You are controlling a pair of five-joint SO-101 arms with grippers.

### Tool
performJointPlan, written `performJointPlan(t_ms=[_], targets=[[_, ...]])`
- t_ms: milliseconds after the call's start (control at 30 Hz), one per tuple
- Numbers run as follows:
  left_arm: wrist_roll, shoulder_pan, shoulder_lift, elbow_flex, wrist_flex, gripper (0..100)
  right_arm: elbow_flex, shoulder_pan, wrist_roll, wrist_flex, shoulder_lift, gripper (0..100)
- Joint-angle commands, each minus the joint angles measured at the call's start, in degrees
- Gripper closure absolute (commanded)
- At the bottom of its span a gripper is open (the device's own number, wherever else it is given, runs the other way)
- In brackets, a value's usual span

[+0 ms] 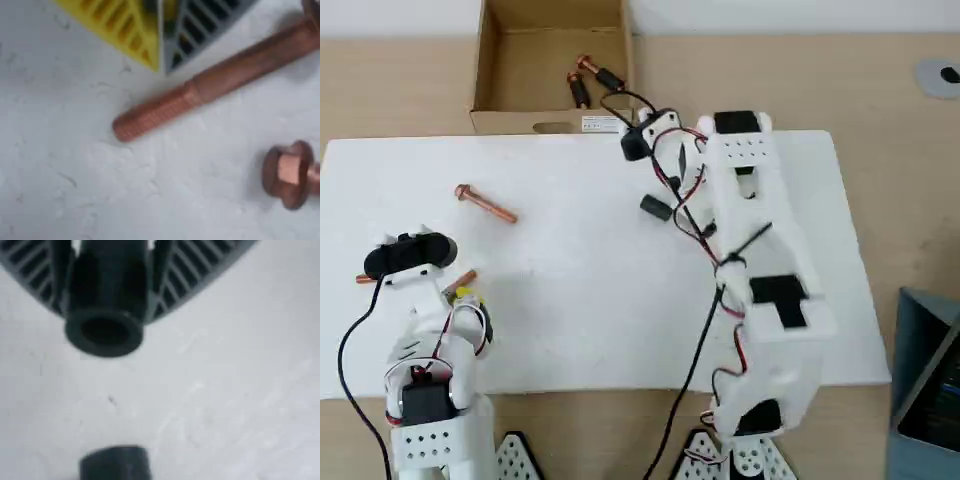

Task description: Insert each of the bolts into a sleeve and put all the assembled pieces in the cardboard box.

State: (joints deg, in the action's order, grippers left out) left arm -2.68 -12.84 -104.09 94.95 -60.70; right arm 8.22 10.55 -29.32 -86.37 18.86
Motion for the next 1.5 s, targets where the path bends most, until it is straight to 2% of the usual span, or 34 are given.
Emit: performJointPlan(t_ms=[0, 433, 767, 933, 1133, 1300, 1467], targets=[[-0.5, -0.2, -0.4, -0.5, 1.1, 100, 4.4, 1.3, 1.9, -3.3, -8.9, 98.8], [-0.5, -0.1, -0.4, -0.5, 1.1, 100, 5.5, 0.6, 10.3, -16.0, -31.3, 98.8], [-0.5, -0.1, -0.4, -0.5, 1.1, 100, -17.5, -0.3, 21.0, -15.1, -56.0, 98.8], [-0.5, -0.1, -0.2, -1.8, 0.6, 99, -32.4, -7.0, 26.8, -9.7, -67.4, 98.8], [-0.5, -0.1, 0.0, -9.2, -0.9, 100, -45.3, -17.5, 28.9, -4.6, -75.1, 98.8], [-2.1, -0.2, 2.9, -17.6, -1.1, 100, -46.7, -24.2, 29.1, -3.4, -76.1, 98.9], [-2.2, -1.2, 17.2, -29.5, -1.1, 100, -46.7, -27.4, 29.1, -3.4, -76.4, 98.9]])
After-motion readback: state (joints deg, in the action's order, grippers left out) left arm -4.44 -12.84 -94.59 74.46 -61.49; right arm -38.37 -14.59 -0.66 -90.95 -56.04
